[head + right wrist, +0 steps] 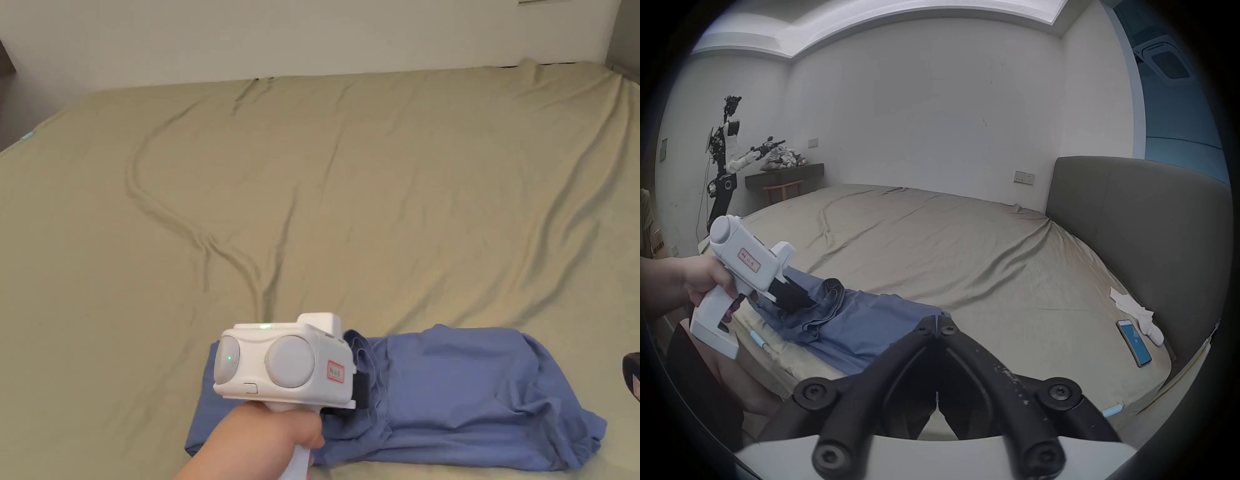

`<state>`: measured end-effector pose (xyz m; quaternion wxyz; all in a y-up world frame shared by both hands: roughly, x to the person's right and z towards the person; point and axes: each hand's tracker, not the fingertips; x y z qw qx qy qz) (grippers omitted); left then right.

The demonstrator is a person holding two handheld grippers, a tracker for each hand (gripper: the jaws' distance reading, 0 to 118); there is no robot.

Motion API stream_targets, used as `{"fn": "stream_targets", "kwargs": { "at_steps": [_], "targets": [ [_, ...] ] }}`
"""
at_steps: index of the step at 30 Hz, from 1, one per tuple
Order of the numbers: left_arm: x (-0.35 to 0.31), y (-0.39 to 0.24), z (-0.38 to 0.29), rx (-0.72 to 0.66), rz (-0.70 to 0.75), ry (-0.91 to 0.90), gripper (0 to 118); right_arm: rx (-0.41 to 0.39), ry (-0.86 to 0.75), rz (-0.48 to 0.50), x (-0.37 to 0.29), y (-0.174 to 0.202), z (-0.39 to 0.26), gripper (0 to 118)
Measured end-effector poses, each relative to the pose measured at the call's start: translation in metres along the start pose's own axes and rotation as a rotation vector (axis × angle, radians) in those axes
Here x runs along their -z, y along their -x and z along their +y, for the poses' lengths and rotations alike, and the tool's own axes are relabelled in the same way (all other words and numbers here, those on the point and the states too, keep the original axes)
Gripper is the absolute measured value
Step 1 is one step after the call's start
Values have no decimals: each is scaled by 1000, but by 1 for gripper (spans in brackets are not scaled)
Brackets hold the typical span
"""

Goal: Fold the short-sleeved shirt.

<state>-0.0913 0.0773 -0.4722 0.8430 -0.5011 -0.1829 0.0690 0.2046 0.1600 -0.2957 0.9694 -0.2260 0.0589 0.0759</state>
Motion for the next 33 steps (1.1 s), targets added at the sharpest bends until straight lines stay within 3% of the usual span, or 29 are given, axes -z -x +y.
{"fn": "stream_targets", "kwargs": {
  "at_steps": [5,11,12,16,17,19,23,26,28,30,31,32,33],
  "targets": [
    [-33,0,9,41,-208,-25,0,-8,5,-5,-1,2,3,1],
    [-105,118,10,-107,-371,-161,3,-24,23,8,6,11,4,1],
    [-110,149,9,-165,-412,-143,14,-28,26,9,8,14,5,1],
    [-109,247,-10,-357,-525,-149,105,-40,38,29,18,28,8,1],
    [-103,266,-15,-402,-525,-129,105,-44,41,33,20,32,9,1],
    [-88,289,-28,-491,-571,-87,118,-54,46,44,23,41,12,1],
    [-49,297,-38,-599,-692,20,118,-92,60,60,28,55,15,1],
    [-36,275,-32,-504,-812,-97,118,-99,70,57,31,59,18,1],
    [-17,257,-27,-515,-816,-56,118,-101,74,54,32,60,19,1],
    [-8,245,-20,-442,-863,-20,112,-103,79,46,32,59,19,1],
    [-8,239,-17,-402,-863,-17,99,-102,82,43,32,59,19,1],
    [-5,235,-14,-370,-825,5,74,-102,83,40,32,58,19,1],
    [-2,231,-11,-357,-764,21,30,-102,84,37,31,57,19,1]
  ]
}}
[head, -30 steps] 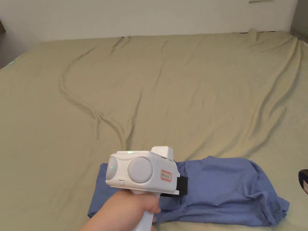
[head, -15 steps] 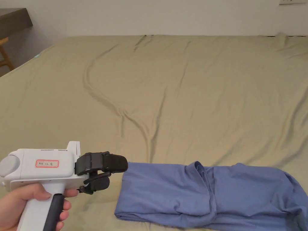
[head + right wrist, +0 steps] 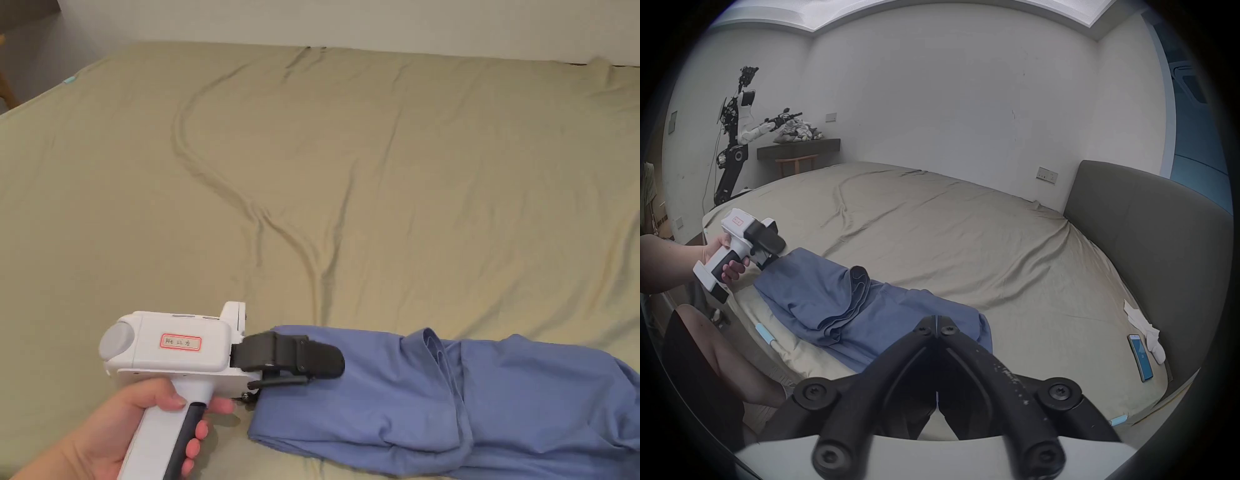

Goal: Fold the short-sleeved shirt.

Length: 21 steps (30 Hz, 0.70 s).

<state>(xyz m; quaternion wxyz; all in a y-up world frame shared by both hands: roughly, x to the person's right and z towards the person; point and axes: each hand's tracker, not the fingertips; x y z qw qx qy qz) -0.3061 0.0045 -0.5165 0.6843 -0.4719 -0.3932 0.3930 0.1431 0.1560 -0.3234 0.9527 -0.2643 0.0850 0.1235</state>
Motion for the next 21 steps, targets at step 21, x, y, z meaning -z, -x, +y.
{"fn": "stream_targets", "kwargs": {
  "at_steps": [21],
  "targets": [
    [-149,-54,17,-4,548,-56,11,19,-43,37,-10,-10,-2,1]
  ]
}}
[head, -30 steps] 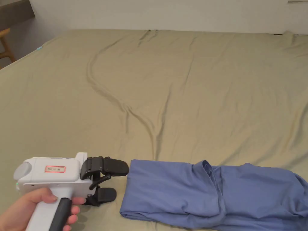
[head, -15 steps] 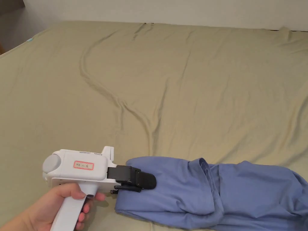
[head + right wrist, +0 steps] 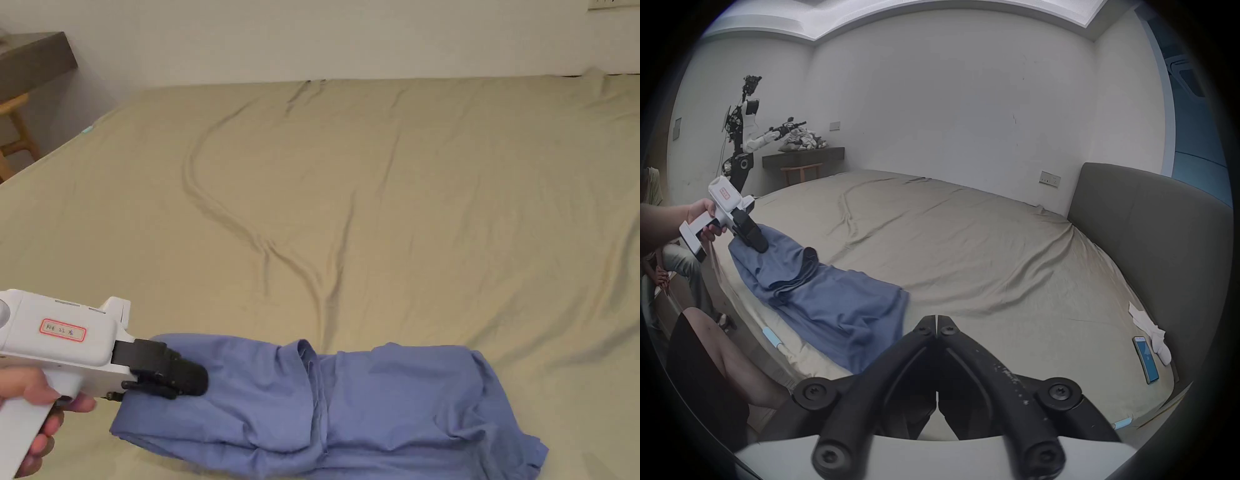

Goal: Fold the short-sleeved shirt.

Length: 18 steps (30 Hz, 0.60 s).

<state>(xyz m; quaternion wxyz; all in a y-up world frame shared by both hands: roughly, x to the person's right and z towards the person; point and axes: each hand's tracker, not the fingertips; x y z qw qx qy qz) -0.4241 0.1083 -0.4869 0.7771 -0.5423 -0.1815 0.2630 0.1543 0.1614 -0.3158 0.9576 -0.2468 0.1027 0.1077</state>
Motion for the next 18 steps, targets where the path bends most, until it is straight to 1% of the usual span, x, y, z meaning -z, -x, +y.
{"fn": "stream_targets", "kwargs": {
  "at_steps": [4,7,8,9,11,13,14,18],
  "targets": [
    [-17,-46,4,32,71,3,11,14,-11,14,-3,-3,-2,1],
    [-13,-97,6,51,179,23,11,20,-23,28,-8,-5,-2,1],
    [-10,-116,5,100,213,29,11,21,-27,31,-10,-6,-2,1],
    [-4,-134,5,139,241,30,11,22,-31,34,-12,-7,-2,1],
    [11,-162,5,148,277,47,11,20,-39,36,-17,-10,-2,1],
    [31,-189,2,218,326,86,11,23,-44,35,-22,-15,-4,1],
    [41,-200,1,211,328,86,11,27,-45,33,-24,-17,-5,1],
    [93,-237,-5,267,333,143,11,44,-52,26,-34,-26,-12,1]
  ]
}}
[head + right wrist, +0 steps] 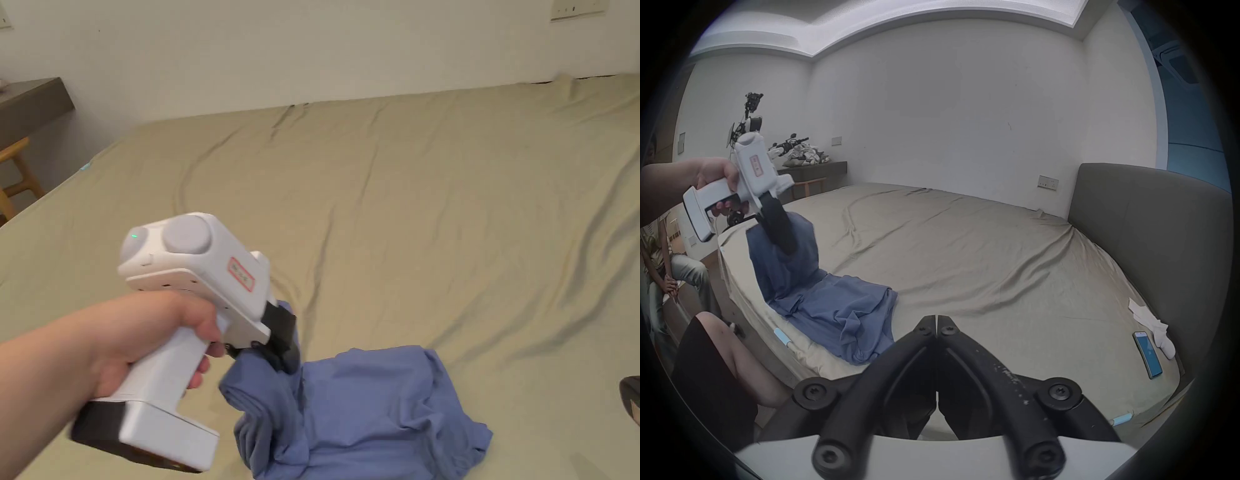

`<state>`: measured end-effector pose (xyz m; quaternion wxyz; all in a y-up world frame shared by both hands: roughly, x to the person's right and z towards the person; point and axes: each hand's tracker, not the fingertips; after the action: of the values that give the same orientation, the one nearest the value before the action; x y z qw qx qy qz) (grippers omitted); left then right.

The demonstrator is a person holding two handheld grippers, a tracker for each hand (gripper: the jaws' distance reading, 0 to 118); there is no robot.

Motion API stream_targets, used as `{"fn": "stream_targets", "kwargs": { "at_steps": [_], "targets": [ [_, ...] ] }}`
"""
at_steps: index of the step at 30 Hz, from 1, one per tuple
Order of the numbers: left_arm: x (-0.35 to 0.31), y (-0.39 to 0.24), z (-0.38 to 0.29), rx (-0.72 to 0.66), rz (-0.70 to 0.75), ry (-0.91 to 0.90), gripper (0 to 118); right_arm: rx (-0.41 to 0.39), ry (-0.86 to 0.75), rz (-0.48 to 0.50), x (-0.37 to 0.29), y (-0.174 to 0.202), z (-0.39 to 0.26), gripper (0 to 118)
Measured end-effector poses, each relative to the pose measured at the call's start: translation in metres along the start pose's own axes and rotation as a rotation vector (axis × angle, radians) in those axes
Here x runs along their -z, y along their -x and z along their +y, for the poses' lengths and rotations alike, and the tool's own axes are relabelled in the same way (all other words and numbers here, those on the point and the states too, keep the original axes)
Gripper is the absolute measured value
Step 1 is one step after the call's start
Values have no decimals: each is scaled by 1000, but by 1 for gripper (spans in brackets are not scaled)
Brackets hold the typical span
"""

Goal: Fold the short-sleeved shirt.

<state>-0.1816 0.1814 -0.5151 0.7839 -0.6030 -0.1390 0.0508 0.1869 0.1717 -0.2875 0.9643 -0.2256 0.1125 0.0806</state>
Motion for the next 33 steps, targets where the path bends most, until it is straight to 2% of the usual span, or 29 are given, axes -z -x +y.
{"fn": "stream_targets", "kwargs": {
  "at_steps": [6,9,10,11,13,14,15,17,18,20,21,22,25,29,33],
  "targets": [
    [63,-48,10,73,45,77,11,22,-2,-22,-13,-14,-9,1],
    [87,-61,15,45,52,97,13,34,-2,-40,-16,-21,-11,1],
    [90,-67,16,-5,26,74,23,39,-3,-44,-17,-23,-12,1],
    [92,-71,17,-29,-13,68,41,45,-3,-46,-18,-25,-12,1],
    [90,-83,19,-51,-112,91,93,53,-3,-50,-18,-27,-14,1],
    [83,-94,18,-35,-143,92,102,54,1,-51,-17,-26,-14,1],
    [72,-98,18,15,-191,74,101,54,3,-51,-17,-26,-15,1],
    [42,-95,18,70,-211,-21,92,51,7,-47,-16,-26,-14,1],
    [25,-92,17,63,-207,-85,81,48,5,-44,-16,-25,-14,1],
    [6,-72,16,29,-179,-176,20,49,3,-39,-14,-23,-14,1],
    [6,-62,14,13,-129,-200,0,49,4,-35,-12,-21,-13,1],
    [7,-56,9,2,-20,-214,0,48,3,-33,-10,-19,-13,1],
    [41,-43,-6,49,116,-154,0,36,2,-21,-8,-13,-11,1],
    [91,-51,-26,28,59,-52,0,14,6,-19,-6,-8,-11,1],
    [111,-87,-29,102,88,-98,0,13,20,-22,-5,-8,-12,1]
  ]
}}
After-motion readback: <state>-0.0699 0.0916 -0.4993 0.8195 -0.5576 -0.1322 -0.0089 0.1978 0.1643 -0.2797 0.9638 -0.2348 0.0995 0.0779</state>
